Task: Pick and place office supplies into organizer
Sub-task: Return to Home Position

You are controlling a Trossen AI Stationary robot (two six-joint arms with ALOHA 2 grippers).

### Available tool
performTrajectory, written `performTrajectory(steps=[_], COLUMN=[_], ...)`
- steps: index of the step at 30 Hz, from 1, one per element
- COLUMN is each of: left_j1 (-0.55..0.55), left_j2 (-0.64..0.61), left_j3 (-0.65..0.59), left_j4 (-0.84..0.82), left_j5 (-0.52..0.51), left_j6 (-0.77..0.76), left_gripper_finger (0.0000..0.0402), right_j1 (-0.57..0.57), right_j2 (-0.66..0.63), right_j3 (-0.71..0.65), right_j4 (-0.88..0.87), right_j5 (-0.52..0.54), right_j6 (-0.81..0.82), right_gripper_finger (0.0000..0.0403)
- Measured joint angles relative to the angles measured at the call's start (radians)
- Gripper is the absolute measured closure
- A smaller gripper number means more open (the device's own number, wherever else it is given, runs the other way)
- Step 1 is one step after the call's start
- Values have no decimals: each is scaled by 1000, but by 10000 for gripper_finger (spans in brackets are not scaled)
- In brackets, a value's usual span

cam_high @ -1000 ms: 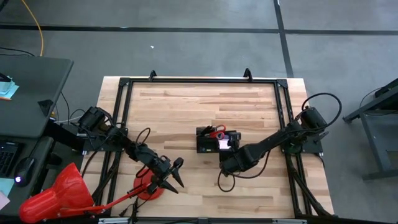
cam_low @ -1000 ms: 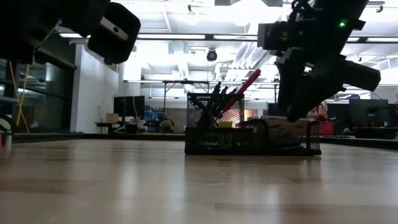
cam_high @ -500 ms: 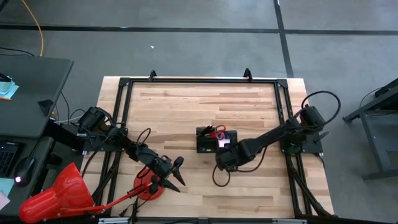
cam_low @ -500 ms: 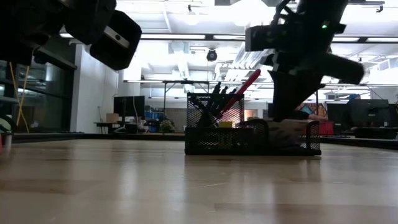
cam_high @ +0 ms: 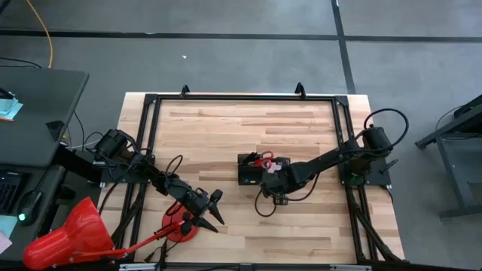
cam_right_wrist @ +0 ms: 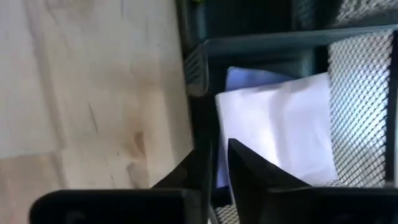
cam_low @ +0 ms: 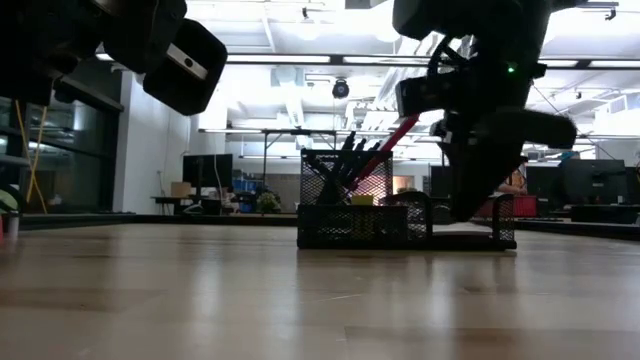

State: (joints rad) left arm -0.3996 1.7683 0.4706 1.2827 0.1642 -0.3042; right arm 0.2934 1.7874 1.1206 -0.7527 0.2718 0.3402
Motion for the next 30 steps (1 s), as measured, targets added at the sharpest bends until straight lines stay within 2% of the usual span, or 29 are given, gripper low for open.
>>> performTrajectory(steps=[5, 9, 12, 14, 19, 21, 23, 25, 28, 30], left_j1=[0, -1, 1, 1, 1, 1, 1, 19, 88, 155], left_j2=[0, 0, 0, 0, 0, 0, -2, -31, -77, -103], left_j3=[0, 0, 0, 0, 0, 0, -9, -37, -84, -109], left_j4=[0, 0, -12, -13, -13, -25, -36, -45, 12, 33], left_j5=[-2, -85, -130, -161, -200, -228, -233, -192, -34, 33], left_j6=[8, 7, 3, 3, 67, 102, 158, 159, 109, 92], left_gripper_finger=[257, 257, 257, 257, 257, 257, 257, 257, 257, 257], right_j1=[36, 71, 106, 139, 214, 226, 240, 269, 311, 335], right_j2=[0, 0, 0, -2, -10, -37, -78, -129, -191, -229], right_j3=[4, 34, 53, 43, -77, -130, -177, -226, -318, -382], right_j4=[16, 12, 73, 188, 582, 707, 834, 960, 1175, 1295], right_j5=[135, 210, 235, 224, 74, -2, -31, -33, -35, -2], right_j6=[-30, -45, -1, 11, -79, -80, -92, -142, -217, -270], right_gripper_finger=[318, 287, 280, 283, 307, 319, 329, 339, 350, 357])
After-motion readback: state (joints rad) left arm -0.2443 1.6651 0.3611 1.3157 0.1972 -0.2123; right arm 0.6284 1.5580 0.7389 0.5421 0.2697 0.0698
